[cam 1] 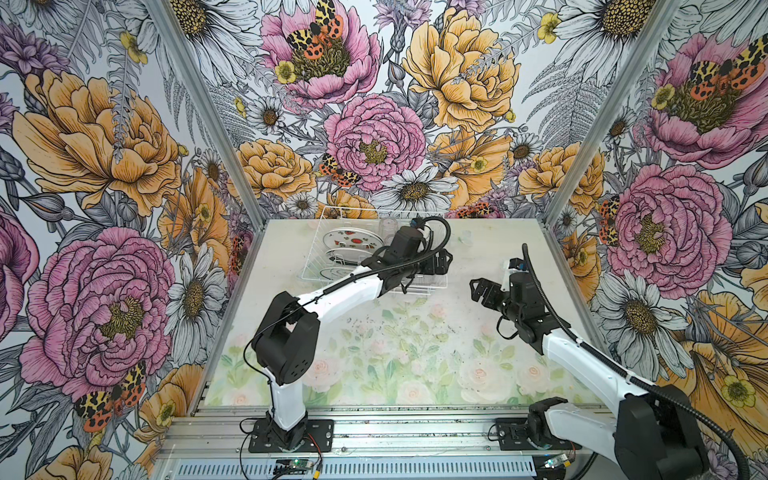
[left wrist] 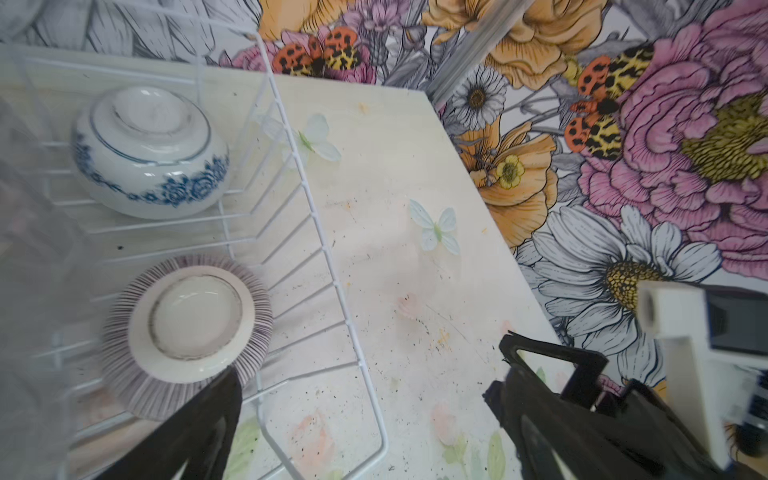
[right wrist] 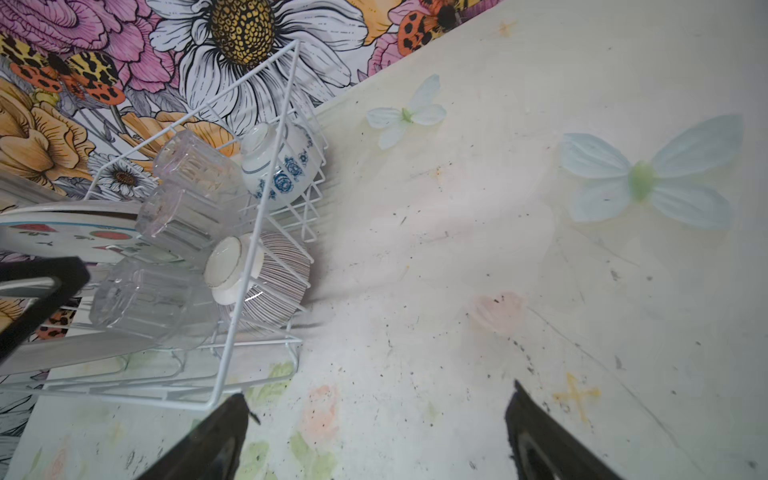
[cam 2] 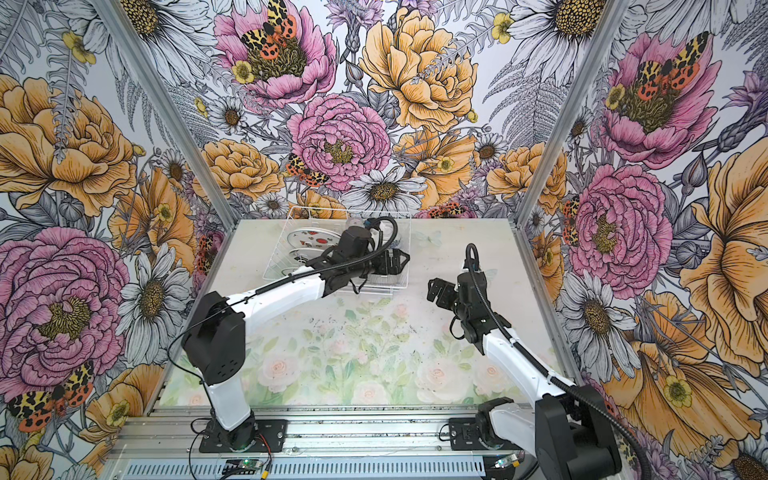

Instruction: Unload the mixed dishes from the dish rack

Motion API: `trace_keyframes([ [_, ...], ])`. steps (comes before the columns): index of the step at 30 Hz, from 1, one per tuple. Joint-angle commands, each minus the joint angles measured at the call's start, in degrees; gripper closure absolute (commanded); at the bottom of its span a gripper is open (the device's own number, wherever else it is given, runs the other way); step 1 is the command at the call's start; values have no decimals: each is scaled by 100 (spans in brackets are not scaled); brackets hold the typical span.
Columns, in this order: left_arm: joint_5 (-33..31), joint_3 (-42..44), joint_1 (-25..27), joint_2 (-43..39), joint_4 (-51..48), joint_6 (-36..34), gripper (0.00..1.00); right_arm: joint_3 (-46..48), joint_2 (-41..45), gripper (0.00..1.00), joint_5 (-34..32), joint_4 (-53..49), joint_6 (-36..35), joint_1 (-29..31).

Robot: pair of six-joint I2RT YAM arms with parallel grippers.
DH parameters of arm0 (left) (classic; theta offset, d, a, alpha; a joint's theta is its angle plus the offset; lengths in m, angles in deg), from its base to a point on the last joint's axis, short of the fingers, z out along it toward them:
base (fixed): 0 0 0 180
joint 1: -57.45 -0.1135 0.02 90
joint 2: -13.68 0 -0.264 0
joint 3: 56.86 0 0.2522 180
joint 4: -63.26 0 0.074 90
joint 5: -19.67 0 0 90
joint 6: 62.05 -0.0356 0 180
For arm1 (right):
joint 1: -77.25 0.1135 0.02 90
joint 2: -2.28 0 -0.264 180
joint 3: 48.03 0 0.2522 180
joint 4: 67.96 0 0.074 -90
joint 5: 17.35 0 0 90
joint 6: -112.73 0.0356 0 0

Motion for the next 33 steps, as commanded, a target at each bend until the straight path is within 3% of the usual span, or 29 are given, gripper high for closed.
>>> trace_keyframes([
  [1, -38, 308, -307, -734, 204, -194, 1, -560, -562, 5, 630, 149, -178, 33],
  [6, -284, 778, -1063, -1528, -417, -351, 1, -1297, -1517, 11, 850, 193, -198, 205],
  [10, -645, 1319, -1875, -1956, -768, -2, 1, -1751, -2040, 15, 786, 229, -285, 425],
  [17, -1101, 1843, -2944, -1797, -1144, 356, 1, -2199, -2606, 27, 821, 213, -354, 533],
  [23, -1038, 1912, -3159, -1499, -1156, 329, 1, -2352, -2814, 36, 811, 187, -427, 541],
  [33, -1702, 1949, -3260, -1558, -1156, -29, 1, -2266, -2945, 42, 726, 186, -383, 540],
])
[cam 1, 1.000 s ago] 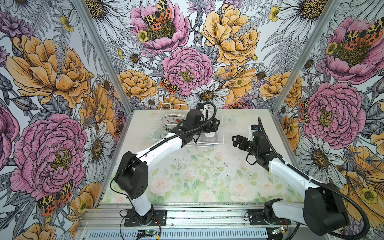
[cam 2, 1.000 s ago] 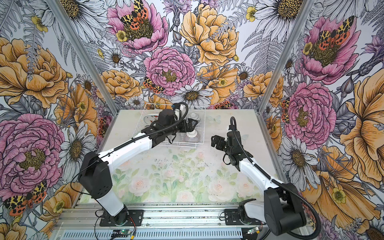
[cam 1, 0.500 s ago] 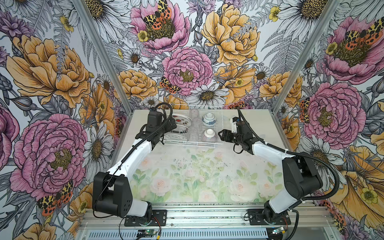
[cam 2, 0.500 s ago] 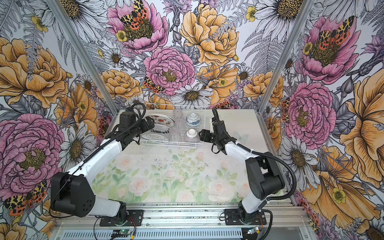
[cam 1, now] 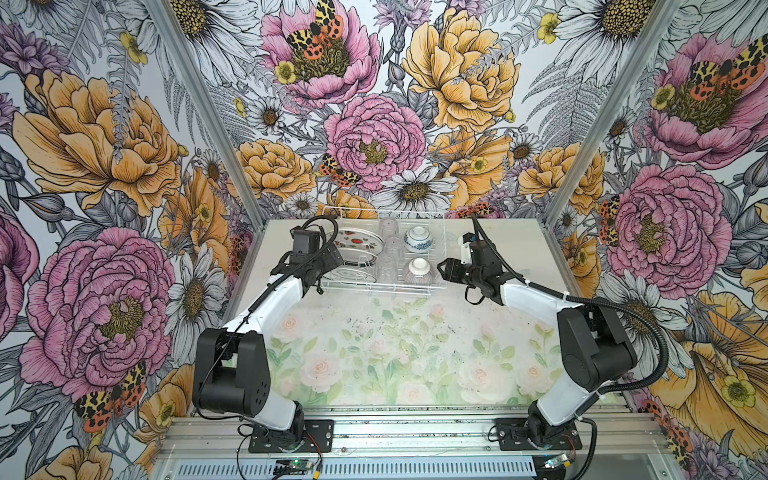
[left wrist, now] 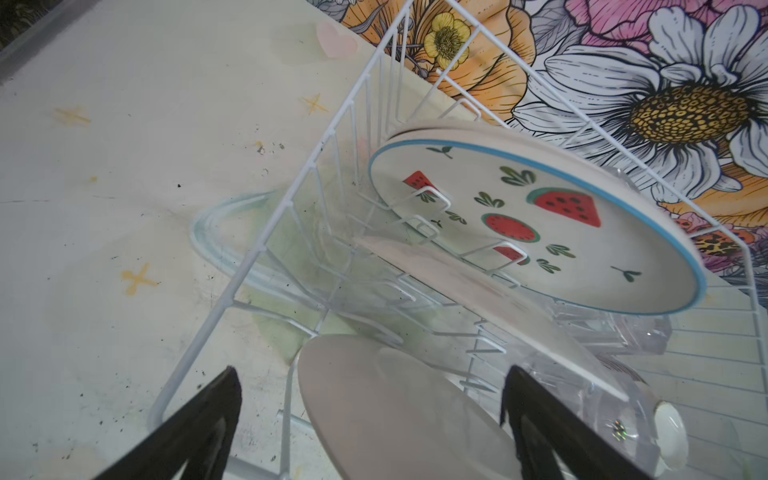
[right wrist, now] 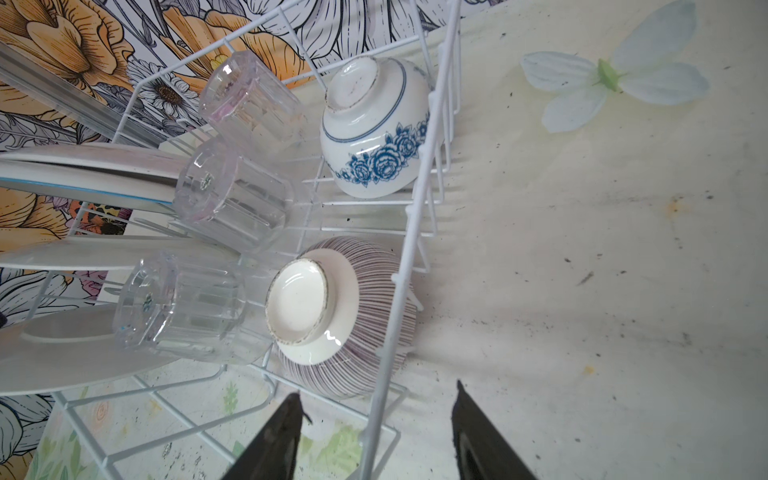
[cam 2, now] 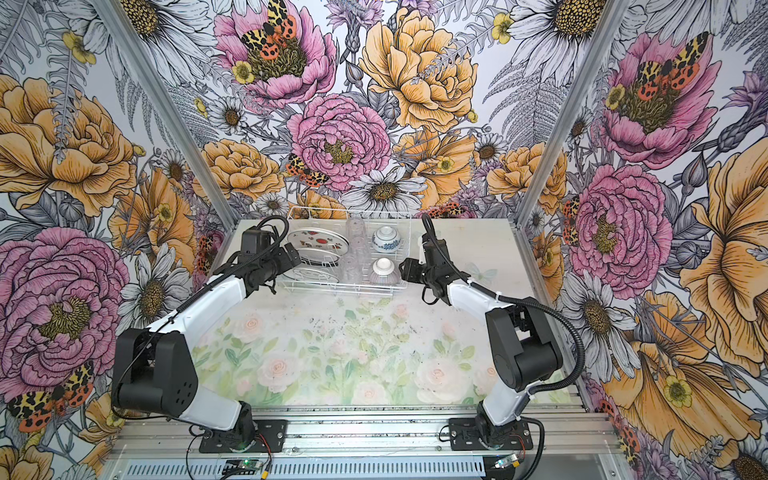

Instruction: Unload the mixed dishes from the dish rack

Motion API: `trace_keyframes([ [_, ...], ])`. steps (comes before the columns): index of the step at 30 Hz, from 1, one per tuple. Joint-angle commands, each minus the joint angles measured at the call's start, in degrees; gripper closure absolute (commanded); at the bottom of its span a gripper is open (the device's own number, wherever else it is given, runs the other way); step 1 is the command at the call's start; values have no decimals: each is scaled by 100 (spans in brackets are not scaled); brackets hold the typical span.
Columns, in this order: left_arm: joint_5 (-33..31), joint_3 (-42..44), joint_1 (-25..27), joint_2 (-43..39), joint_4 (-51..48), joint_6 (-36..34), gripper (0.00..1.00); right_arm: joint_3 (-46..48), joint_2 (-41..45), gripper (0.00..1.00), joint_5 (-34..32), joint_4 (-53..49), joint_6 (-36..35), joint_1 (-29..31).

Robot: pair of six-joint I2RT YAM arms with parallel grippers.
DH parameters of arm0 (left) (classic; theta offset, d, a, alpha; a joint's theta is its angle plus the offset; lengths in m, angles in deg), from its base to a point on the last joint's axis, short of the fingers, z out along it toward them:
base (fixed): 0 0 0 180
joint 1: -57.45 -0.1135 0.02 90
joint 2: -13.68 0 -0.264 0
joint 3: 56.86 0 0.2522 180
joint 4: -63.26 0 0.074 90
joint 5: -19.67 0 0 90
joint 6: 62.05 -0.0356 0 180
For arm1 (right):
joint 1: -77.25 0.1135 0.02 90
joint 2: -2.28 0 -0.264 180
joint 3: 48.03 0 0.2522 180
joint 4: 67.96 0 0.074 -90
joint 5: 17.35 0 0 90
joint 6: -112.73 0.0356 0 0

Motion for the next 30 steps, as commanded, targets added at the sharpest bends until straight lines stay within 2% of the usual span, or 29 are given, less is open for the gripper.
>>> trace_keyframes([
  [1, -452, 59, -102, -84, 5, -242, 1, -112, -206, 43, -45, 62, -14, 2],
  [6, -457, -15, -356, 88, 6, -212, 1, -197, -391, 51, 2, 51, 55, 4],
  [9, -663, -160, -457, 377, 15, -293, 5, -266, -477, 53, 4, 54, 89, 5],
  [18, -541, -637, -599, 1157, -96, -526, 7, -360, -555, 59, -83, 6, 9, -5],
  [21, -541, -715, -628, 1290, -84, -582, 14, -360, -544, 60, -181, -10, -20, -15],
  [25, -541, -696, -630, 1319, 3, -706, 36, -377, -587, 61, -265, -12, -125, -12],
  [29, -541, -659, -621, 1371, 30, -778, 44, -404, -686, 63, -358, -34, -203, -36],
  [30, -354, -663, -619, 1392, 23, -797, 48, -411, -707, 63, -361, -41, -228, -48],
])
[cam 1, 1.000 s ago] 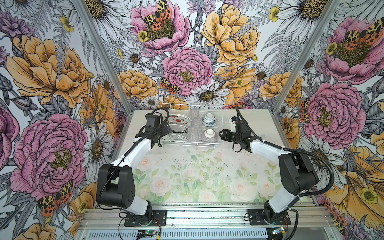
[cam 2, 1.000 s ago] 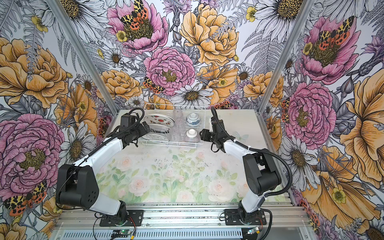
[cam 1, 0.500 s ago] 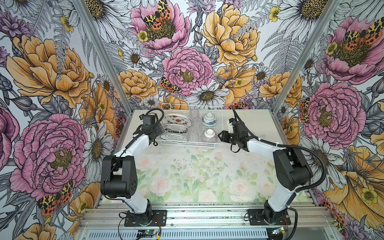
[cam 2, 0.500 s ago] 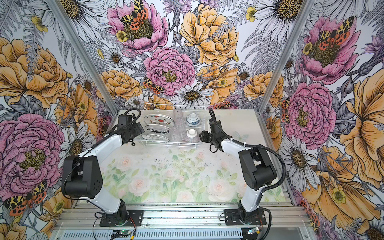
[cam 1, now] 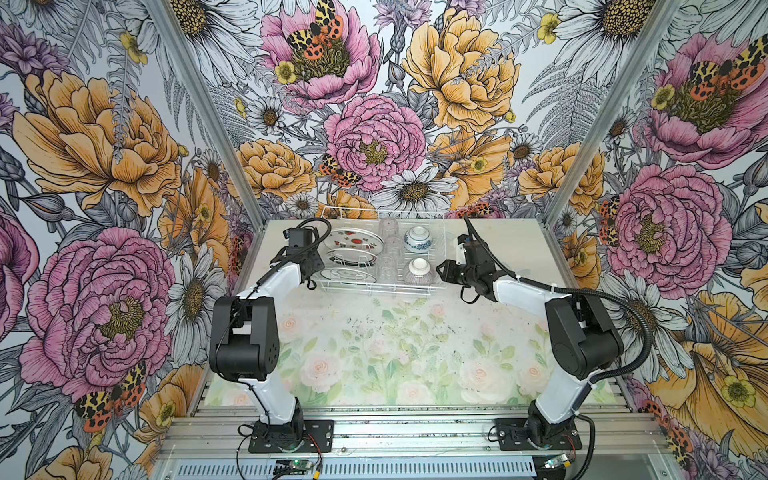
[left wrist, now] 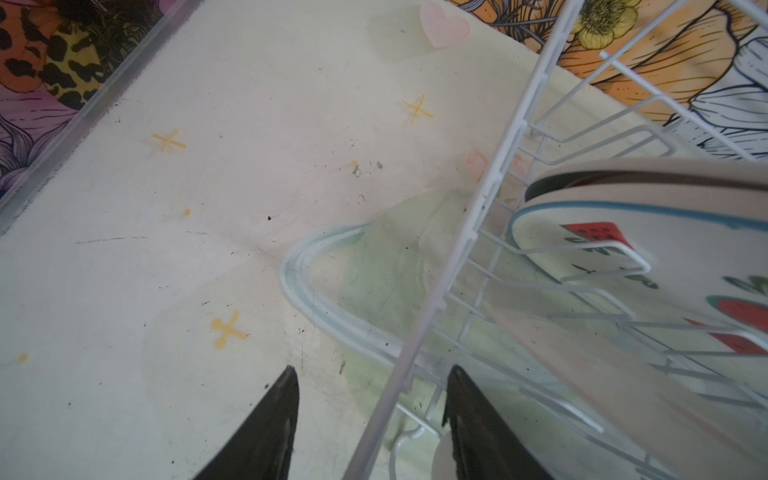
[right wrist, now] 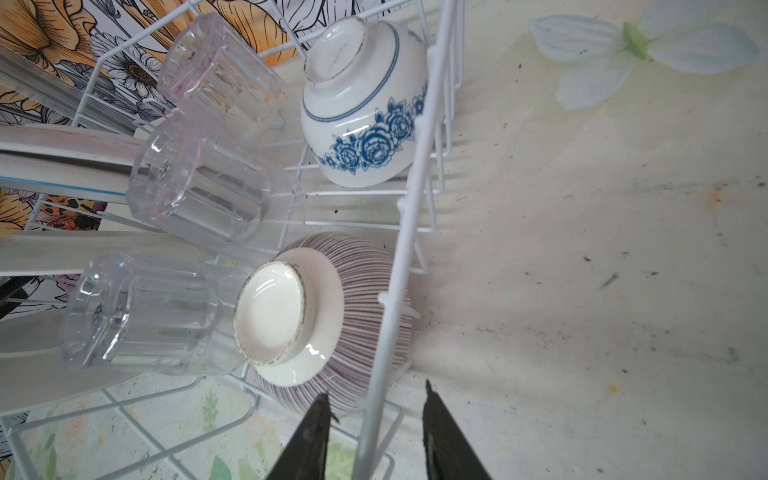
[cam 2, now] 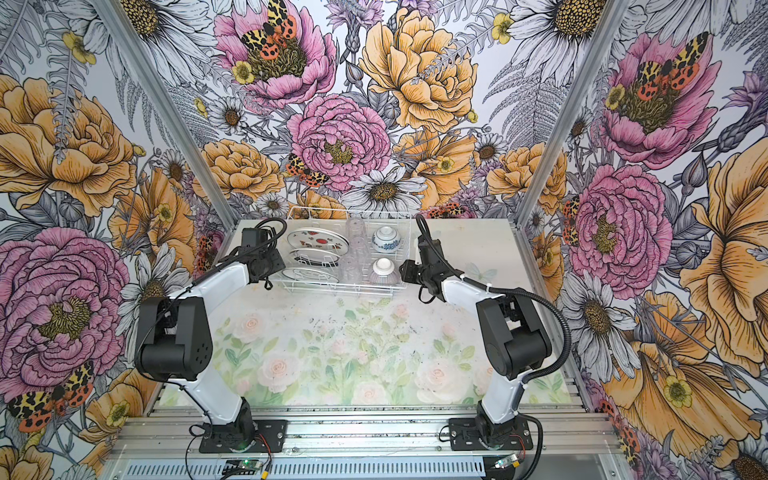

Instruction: Unload the mixed dishes from the dish rack

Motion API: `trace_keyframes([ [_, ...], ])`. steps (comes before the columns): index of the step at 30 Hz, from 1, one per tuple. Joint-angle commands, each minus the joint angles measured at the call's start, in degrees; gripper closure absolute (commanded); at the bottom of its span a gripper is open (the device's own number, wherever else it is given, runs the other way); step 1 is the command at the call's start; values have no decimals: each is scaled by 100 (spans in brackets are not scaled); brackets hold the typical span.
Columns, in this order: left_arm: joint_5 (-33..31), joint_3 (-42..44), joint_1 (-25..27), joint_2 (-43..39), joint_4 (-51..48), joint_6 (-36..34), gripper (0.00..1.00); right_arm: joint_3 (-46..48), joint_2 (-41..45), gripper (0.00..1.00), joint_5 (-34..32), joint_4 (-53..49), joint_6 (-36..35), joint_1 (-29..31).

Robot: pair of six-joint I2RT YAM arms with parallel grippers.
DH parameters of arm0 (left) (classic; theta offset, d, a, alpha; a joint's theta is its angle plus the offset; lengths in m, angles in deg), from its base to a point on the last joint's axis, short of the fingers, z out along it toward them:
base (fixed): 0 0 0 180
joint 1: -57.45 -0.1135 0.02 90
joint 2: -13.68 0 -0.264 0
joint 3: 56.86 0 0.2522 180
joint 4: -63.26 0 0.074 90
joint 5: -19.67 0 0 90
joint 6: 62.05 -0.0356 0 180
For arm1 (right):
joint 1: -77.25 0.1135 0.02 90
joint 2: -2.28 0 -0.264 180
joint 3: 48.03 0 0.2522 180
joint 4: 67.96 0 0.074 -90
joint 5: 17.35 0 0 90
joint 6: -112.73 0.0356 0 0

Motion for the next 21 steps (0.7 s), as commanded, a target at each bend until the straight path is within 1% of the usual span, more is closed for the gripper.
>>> trace_keyframes([
  [1, 139, -93, -44, 126, 70, -137, 50, -117, -198, 64, -304, -48, -200, -68],
  [2, 183, -84, -47, 131, 67, -141, 53, -126, -204, 65, -318, -56, -205, -79],
  [6, 232, -2, 53, 77, 67, -114, 54, -137, -186, 73, -294, -73, -310, -108],
  [13, 295, 464, 317, -297, 225, 71, 57, 26, -58, 75, -410, -118, -442, -174],
  [15, 305, 572, 428, -343, 225, 110, 57, 107, -14, 79, -421, -127, -441, -205],
  [16, 305, 617, 481, -373, 230, 133, 57, 155, 18, 79, -441, -140, -429, -219],
  [21, 249, 1025, 954, -688, 284, 276, 57, 352, 200, 79, -449, -188, -394, -258],
])
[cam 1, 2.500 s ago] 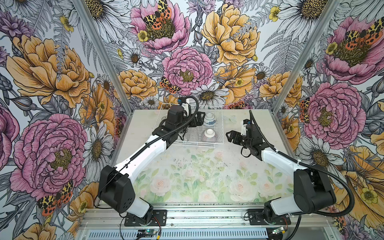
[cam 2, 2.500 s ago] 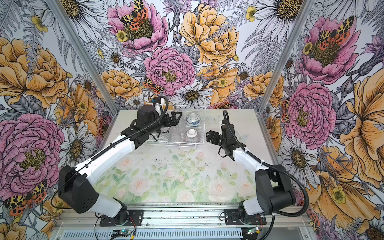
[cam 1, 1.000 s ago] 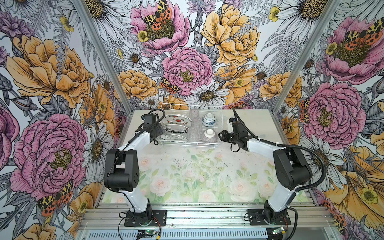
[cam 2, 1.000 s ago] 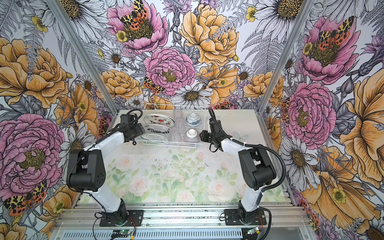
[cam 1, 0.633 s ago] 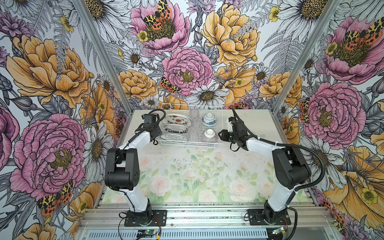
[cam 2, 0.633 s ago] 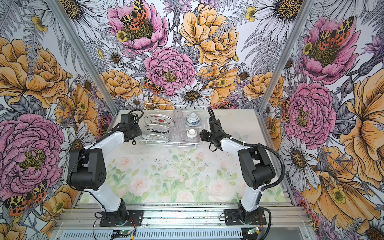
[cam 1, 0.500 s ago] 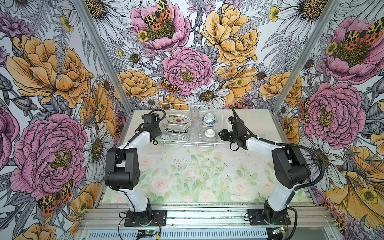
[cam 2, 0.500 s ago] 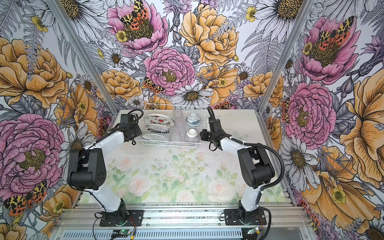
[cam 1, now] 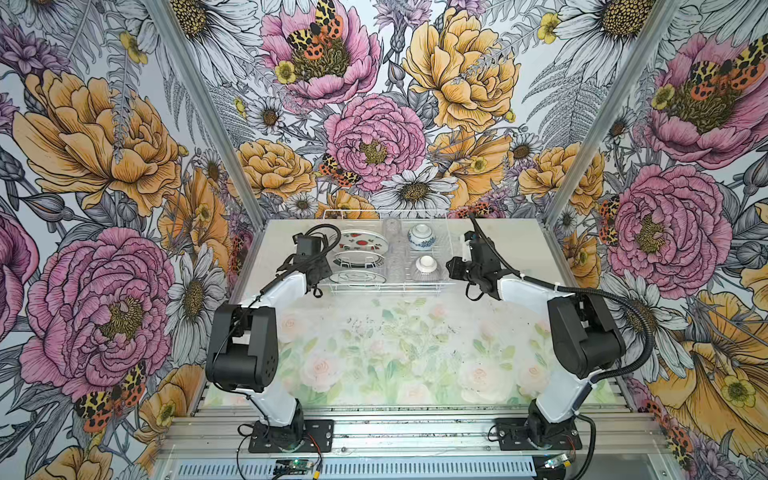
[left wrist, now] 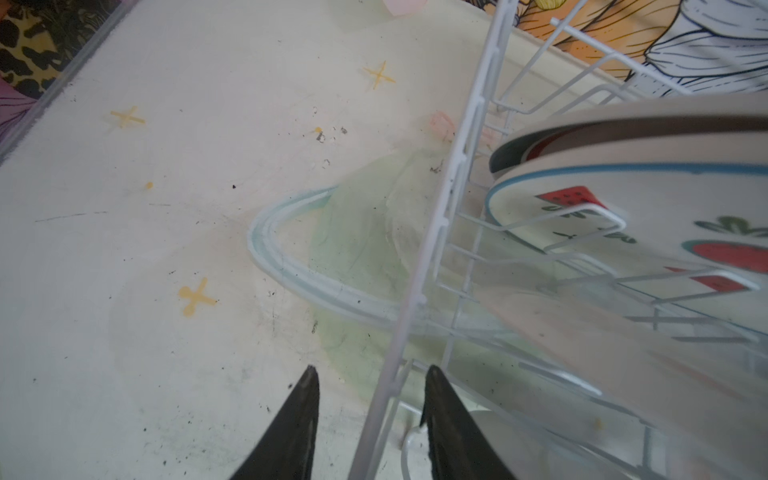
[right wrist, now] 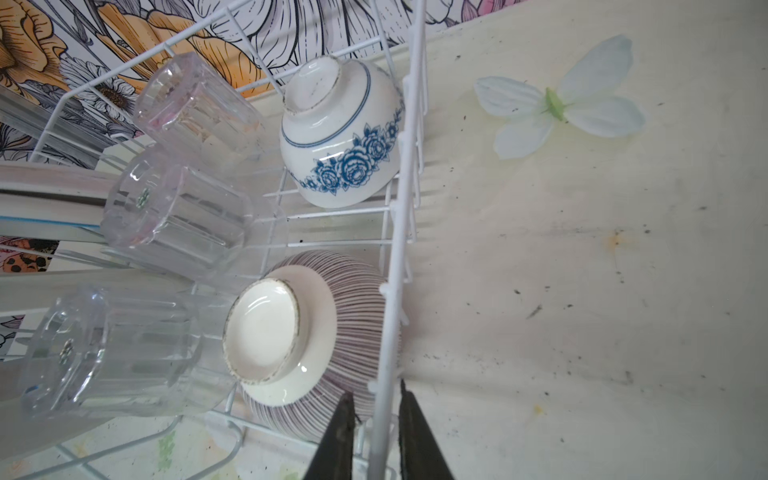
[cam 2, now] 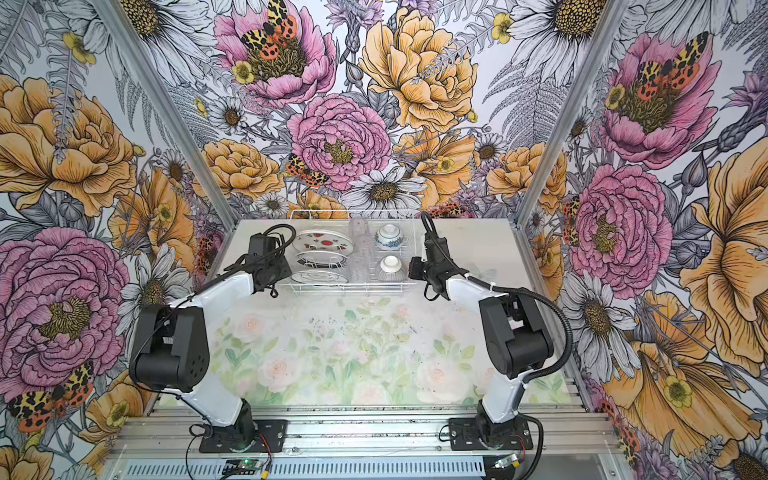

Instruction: Unload the mixed dishes from the dish rack

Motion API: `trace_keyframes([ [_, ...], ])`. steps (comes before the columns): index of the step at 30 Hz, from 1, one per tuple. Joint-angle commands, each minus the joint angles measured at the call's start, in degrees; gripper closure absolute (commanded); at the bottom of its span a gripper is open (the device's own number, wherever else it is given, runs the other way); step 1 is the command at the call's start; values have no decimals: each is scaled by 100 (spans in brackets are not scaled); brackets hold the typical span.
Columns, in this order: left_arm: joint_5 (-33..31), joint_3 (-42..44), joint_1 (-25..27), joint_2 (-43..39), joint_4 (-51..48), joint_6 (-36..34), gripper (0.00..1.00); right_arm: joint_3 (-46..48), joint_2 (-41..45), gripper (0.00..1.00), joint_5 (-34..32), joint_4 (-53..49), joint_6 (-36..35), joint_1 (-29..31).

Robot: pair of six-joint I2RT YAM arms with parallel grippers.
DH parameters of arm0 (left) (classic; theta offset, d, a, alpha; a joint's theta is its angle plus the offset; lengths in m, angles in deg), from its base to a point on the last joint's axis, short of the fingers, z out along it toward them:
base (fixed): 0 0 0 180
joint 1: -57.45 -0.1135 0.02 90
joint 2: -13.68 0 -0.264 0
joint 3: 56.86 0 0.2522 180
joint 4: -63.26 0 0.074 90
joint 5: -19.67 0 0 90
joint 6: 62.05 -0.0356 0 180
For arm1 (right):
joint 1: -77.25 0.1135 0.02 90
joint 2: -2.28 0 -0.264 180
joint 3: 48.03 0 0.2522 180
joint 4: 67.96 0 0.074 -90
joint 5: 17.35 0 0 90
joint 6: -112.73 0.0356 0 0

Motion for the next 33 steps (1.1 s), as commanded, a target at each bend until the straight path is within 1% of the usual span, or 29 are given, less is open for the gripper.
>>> trace_keyframes([
  [1, 214, 337, 492, -236, -55, 278, 57, 287, 133, 79, -143, -317, -97, -15],
  [5, 256, 641, 777, -535, -17, 467, 58, 603, 329, 80, -228, -326, -34, -12],
  [12, 184, 1138, 1122, -1198, -15, 549, 58, 1317, 870, 83, -365, -326, 189, -38],
  [16, 182, 1508, 1237, -1533, -14, 627, 58, 1648, 1169, 83, -397, -326, 314, -43],
  [19, 93, 1757, 1312, -1741, -46, 672, 58, 1881, 1328, 84, -269, -352, 362, -40],
  [23, 113, 2030, 1391, -2040, -89, 796, 58, 2400, 1651, 85, -190, -369, 617, -26],
  [28, 5, 2410, 1644, -2414, -159, 915, 58, 3041, 2135, 85, -385, -368, 799, -20],
  [33, 10, 2694, 1777, -2593, -195, 1036, 58, 3303, 2434, 85, -479, -446, 843, -25],
])
